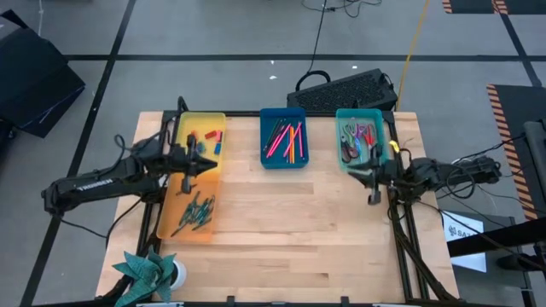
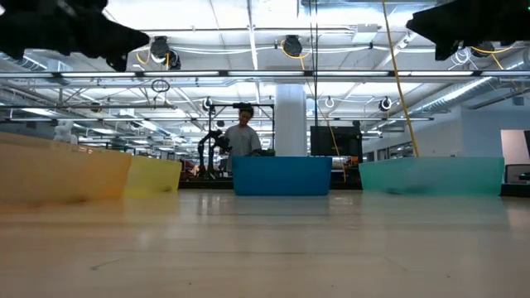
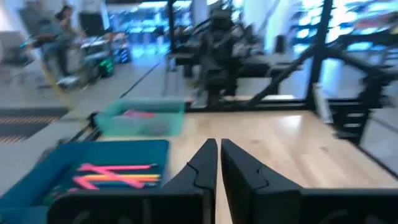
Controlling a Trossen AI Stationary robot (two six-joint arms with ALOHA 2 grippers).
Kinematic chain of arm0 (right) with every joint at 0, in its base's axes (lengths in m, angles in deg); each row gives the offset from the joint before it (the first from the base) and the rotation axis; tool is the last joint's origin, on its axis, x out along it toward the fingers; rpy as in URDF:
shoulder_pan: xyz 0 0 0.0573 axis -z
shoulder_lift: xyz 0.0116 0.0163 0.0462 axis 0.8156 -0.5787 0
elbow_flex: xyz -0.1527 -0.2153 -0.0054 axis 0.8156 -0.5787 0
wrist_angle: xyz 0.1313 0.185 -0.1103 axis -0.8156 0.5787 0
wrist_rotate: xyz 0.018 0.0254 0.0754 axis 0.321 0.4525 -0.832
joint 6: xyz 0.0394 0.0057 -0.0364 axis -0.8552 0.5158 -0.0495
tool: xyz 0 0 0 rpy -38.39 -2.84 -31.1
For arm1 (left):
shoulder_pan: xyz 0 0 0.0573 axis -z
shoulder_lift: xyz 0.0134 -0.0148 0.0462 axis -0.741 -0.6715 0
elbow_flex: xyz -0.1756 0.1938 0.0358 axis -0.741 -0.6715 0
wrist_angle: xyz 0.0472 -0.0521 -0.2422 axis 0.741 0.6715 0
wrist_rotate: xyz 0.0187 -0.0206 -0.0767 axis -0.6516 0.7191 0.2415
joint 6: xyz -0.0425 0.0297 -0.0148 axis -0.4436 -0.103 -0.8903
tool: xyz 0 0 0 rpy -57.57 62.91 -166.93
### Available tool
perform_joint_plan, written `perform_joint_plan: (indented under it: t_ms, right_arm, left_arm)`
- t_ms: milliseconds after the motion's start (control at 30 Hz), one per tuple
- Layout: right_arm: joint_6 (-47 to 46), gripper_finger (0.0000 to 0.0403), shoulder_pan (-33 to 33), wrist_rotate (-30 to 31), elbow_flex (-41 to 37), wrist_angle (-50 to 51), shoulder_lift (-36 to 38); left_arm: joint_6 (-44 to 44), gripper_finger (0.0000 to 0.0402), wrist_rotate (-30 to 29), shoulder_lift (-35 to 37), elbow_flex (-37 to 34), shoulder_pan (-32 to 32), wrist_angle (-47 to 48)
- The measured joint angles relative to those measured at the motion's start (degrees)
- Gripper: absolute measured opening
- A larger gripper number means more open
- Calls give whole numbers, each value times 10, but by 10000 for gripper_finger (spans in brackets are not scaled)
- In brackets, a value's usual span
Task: Sort crayons/erasers/pens/pencils in bins
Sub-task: Return to Home Position
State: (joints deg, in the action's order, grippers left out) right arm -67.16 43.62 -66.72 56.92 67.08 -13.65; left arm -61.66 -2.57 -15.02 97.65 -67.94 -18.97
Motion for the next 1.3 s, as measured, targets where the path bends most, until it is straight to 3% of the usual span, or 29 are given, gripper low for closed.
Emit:
perform_joint_plan:
  t_ms: [133, 233, 367, 500, 733, 867, 933, 1067, 1233, 1300]
  right_arm:
    - [-74, 70, 0, -91, -57, -12, 49]
    - [-116, 70, 0, -168, -103, -86, 72]
    - [-124, 70, 0, -158, -138, -217, 84]
    - [-66, 70, 0, -150, -139, -192, 115]
    - [-101, 70, -1, -198, -140, -136, 121]
    - [-76, 70, -1, -212, -141, -87, 121]
    - [-37, 70, -1, -195, -141, -51, 121]
    - [5, 70, -1, -166, -141, 41, 117]
    - [4, 70, -1, -169, -142, 62, 106]
    - [4, 70, -1, -169, -142, 59, 104]
  left_arm:
    - [1, 26, 64, 59, -54, 0, -10]
    - [3, 26, 142, 102, -80, 0, -10]
    - [10, 26, 243, 165, -103, 0, -10]
    - [8, 26, 246, 228, -122, 0, -6]
    - [4, 26, 295, 226, -172, 5, -10]
    - [95, 26, 336, 220, -172, 20, -2]
    - [113, 26, 336, 216, -172, 20, -3]
    - [-19, 26, 308, 187, -172, 25, -5]
    - [-114, 26, 82, 142, -173, 38, -12]
    - [-179, 26, 36, 127, -173, 37, -11]
